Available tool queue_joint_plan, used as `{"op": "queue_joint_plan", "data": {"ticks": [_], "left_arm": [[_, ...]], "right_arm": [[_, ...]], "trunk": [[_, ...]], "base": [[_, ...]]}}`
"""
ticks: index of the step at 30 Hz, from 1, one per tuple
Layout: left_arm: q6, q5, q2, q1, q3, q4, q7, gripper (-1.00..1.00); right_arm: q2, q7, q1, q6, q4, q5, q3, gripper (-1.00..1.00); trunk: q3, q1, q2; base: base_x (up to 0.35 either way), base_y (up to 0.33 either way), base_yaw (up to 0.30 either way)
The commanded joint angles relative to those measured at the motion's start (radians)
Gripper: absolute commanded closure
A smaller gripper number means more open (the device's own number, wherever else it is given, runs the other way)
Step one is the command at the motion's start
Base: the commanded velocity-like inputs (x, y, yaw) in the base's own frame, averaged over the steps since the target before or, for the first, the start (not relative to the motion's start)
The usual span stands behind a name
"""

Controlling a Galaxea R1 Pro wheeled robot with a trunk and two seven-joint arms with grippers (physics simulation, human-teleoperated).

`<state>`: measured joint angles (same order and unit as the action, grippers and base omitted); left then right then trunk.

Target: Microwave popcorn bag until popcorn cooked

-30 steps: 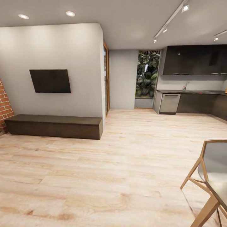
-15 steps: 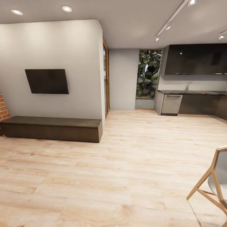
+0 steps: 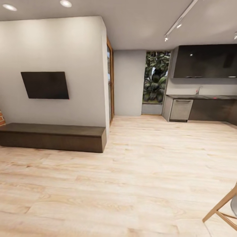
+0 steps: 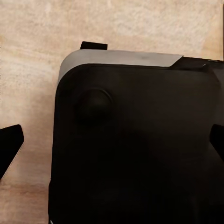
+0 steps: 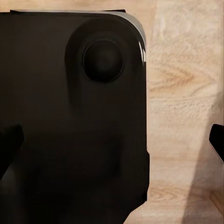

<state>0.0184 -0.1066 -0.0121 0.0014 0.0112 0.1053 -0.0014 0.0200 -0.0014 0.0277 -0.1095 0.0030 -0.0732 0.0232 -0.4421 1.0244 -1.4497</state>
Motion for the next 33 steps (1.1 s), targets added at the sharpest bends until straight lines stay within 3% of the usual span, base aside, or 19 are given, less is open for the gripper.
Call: {"op": "queue_joint_plan", "data": {"ticks": [1, 26, 33], "left_arm": [[0.002, -0.01, 0.0, 0.0, 0.0, 0.001, 0.0, -1.0], [0.002, -0.01, 0.0, 0.0, 0.001, 0.001, 0.0, -1.0], [0.002, -0.01, 0.001, 0.0, 0.001, 0.001, 0.0, -1.0]], "right_arm": [[0.0, 0.0, 0.0, -0.004, 0.001, -0.008, 0.003, -1.0], [0.0, 0.0, 0.0, -0.004, 0.0, -0.011, 0.003, -1.0], [0.0, 0.0, 0.0, -0.004, 0.001, -0.013, 0.003, -1.0]], "trunk": [[-0.001, 0.001, 0.0], [-0.001, 0.001, 0.0], [-0.001, 0.001, 0.0]], "base": [[0.323, 0.0, 0.0], [0.323, 0.0, -0.001], [0.323, 0.0, -0.185]]}}
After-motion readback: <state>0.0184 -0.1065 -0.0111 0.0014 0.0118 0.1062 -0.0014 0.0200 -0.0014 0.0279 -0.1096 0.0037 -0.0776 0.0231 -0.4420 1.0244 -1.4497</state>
